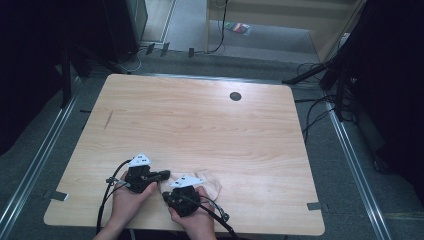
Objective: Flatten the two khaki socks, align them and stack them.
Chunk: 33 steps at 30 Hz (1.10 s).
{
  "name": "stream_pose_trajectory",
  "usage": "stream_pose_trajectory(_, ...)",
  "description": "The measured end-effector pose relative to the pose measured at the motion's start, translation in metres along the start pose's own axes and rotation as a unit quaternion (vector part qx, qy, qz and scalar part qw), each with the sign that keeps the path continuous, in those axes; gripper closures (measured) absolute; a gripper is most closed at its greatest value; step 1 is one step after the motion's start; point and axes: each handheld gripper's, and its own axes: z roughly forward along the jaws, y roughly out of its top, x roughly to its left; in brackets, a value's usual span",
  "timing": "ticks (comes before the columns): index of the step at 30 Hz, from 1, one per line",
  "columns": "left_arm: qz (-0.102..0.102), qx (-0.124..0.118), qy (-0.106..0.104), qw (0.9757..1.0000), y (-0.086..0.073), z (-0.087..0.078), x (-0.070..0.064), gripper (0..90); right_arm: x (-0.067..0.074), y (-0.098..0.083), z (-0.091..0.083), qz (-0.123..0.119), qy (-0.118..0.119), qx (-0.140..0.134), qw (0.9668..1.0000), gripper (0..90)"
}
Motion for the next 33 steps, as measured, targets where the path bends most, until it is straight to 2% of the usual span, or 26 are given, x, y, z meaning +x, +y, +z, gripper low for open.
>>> stream_pose_trajectory(1,-0.006,-0.003,-0.003,1.0000,-0.001,-0.003,0.001,90.0,0.001,0.000,0.000,-0.003,-0.002,-0.002,1.0000,90.0)
stream_pose_trajectory(3,-0.004,-0.005,-0.003,1.0000,-0.002,-0.005,0.003,88.7,0.001,0.000,0.000,-0.002,-0.004,-0.003,1.0000,90.0)
stream_pose_trajectory(4,0.003,0.008,-0.006,0.9999,-0.006,-0.011,0.006,88.3,0.001,-0.001,0.000,-0.001,-0.004,-0.003,1.0000,90.0)
stream_pose_trajectory(6,0.004,0.008,-0.010,0.9999,-0.008,-0.014,0.007,86.2,0.002,-0.001,0.000,0.002,-0.006,-0.005,1.0000,90.0)
stream_pose_trajectory(8,0.008,0.016,0.001,0.9998,-0.013,-0.022,0.010,84.0,0.001,-0.002,0.000,0.007,-0.004,-0.007,0.9999,90.0)
stream_pose_trajectory(11,0.009,0.031,-0.016,0.9994,-0.017,-0.026,0.010,83.1,0.001,-0.002,0.000,0.013,-0.006,-0.010,0.9999,90.0)
stream_pose_trajectory(13,0.020,0.042,-0.030,0.9985,-0.020,-0.026,0.006,84.8,0.002,-0.003,0.000,0.013,-0.007,-0.013,0.9998,90.0)
stream_pose_trajectory(16,0.039,0.047,-0.022,0.9979,-0.020,-0.026,0.001,89.4,0.001,-0.003,0.000,0.016,-0.002,-0.013,0.9998,90.0)
stream_pose_trajectory(18,0.035,0.044,-0.021,0.9982,-0.020,-0.025,0.002,90.0,-0.002,-0.003,-0.002,0.025,0.003,-0.011,0.9996,90.0)
stream_pose_trajectory(20,0.031,0.042,-0.021,0.9984,-0.020,-0.025,0.003,90.0,-0.007,-0.003,-0.015,0.023,-0.003,-0.042,0.9989,90.0)
stream_pose_trajectory(21,0.031,0.042,-0.021,0.9984,-0.020,-0.025,0.003,89.9,-0.007,-0.003,-0.015,0.023,-0.003,-0.042,0.9989,90.0)
stream_pose_trajectory(22,0.025,0.034,-0.019,0.9989,-0.020,-0.025,0.003,88.4,-0.018,-0.001,-0.035,0.025,-0.030,-0.073,0.9966,90.0)
stream_pose_trajectory(23,0.025,0.034,-0.019,0.9989,-0.020,-0.025,0.003,87.4,-0.018,-0.001,-0.035,0.025,-0.030,-0.073,0.9966,90.0)
stream_pose_trajectory(24,0.011,0.017,-0.026,0.9995,-0.018,-0.026,0.004,87.4,-0.037,0.001,-0.058,0.040,-0.066,-0.095,0.9926,90.0)
stream_pose_trajectory(26,0.002,-0.004,-0.026,0.9996,-0.015,-0.027,0.004,86.6,-0.059,0.000,-0.076,0.058,-0.096,-0.102,0.9885,90.0)
stream_pose_trajectory(27,0.002,-0.004,-0.026,0.9996,-0.015,-0.027,0.004,86.3,-0.059,0.000,-0.076,0.058,-0.096,-0.102,0.9885,90.0)
stream_pose_trajectory(28,0.004,-0.013,-0.021,0.9997,-0.013,-0.026,0.003,86.0,-0.078,-0.004,-0.089,0.074,-0.114,-0.101,0.9855,90.0)
stream_pose_trajectory(29,0.004,-0.012,-0.018,0.9998,-0.012,-0.025,0.003,86.2,-0.084,-0.007,-0.094,0.078,-0.121,-0.099,0.9847,90.0)
stream_pose_trajectory(31,0.006,-0.006,-0.013,0.9999,-0.013,-0.023,0.003,87.0,-0.094,-0.013,-0.097,0.078,-0.122,-0.078,0.9865,90.0)
stream_pose_trajectory(32,0.010,0.004,0.002,0.9999,-0.014,-0.018,0.002,87.5,-0.097,-0.016,-0.096,0.079,-0.126,-0.067,0.9866,90.0)
stream_pose_trajectory(33,0.007,0.009,0.003,0.9999,-0.014,-0.017,0.002,88.1,-0.100,-0.020,-0.095,0.083,-0.129,-0.059,0.9864,90.0)
